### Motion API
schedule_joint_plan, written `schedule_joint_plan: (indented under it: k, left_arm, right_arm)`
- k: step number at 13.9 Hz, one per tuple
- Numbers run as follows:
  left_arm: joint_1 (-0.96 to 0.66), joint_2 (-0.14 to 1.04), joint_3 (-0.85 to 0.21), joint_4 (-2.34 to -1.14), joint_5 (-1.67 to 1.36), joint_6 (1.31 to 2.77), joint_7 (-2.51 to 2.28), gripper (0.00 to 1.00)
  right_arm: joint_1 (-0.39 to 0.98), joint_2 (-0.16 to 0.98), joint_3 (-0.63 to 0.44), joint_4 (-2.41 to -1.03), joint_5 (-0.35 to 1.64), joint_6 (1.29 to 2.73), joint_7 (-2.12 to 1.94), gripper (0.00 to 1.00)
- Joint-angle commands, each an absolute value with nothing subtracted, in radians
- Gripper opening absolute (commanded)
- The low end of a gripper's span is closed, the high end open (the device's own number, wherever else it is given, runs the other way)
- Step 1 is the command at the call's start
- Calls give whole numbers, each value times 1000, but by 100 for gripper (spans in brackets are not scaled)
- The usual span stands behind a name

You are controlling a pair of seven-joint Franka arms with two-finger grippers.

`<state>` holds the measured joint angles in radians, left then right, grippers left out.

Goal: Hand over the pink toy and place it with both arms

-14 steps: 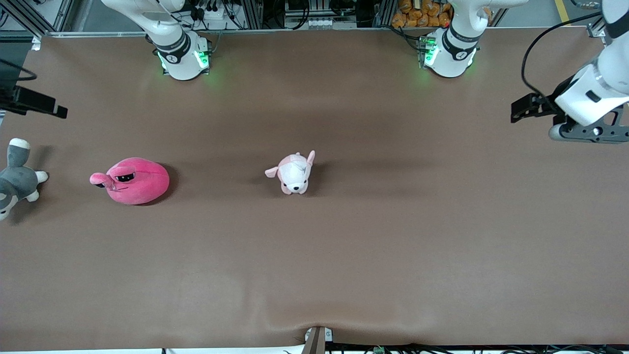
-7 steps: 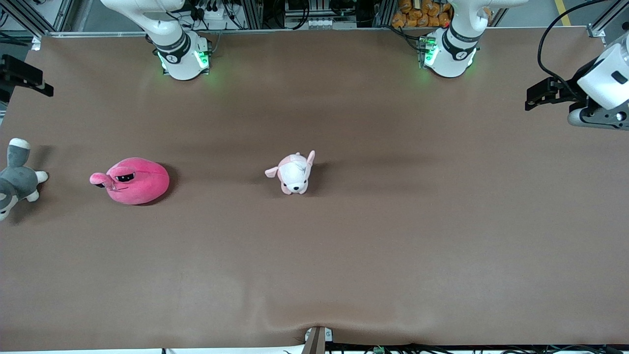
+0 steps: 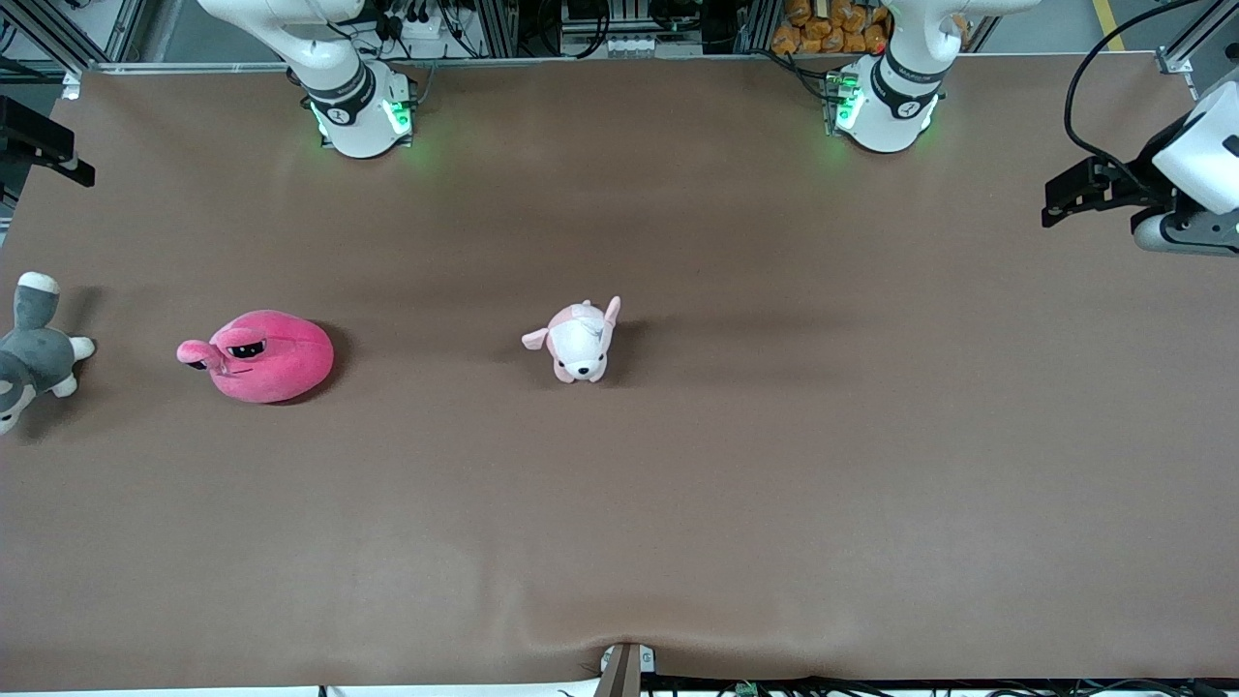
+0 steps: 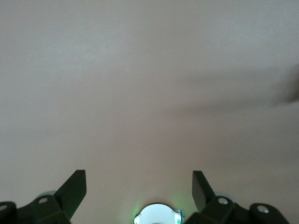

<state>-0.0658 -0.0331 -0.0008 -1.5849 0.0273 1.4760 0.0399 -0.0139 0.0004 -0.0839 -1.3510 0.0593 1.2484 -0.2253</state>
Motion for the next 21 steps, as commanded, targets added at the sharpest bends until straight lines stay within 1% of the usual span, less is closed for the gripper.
schedule_joint_plan:
  k: [1, 4, 13, 21]
  left_arm:
    - [-57, -14, -6, -1560, 41, 1483, 29, 100]
    - [-58, -14, -14, -1565, 43, 1482, -17, 100]
    - [-57, -17, -20, -1569, 43, 1473, -17, 100]
    - [-58, -17, -20, -1568, 43, 1473, -15, 100]
  right_arm:
    - [-2, -64, -86, -1425, 37, 1284, -248, 100]
    - [8, -150, -86, -1547, 34, 1360, -279, 100]
    - [8, -141, -84, -1536, 22, 1356, -293, 100]
    - [8, -140, -83, -1536, -20, 1322, -284, 100]
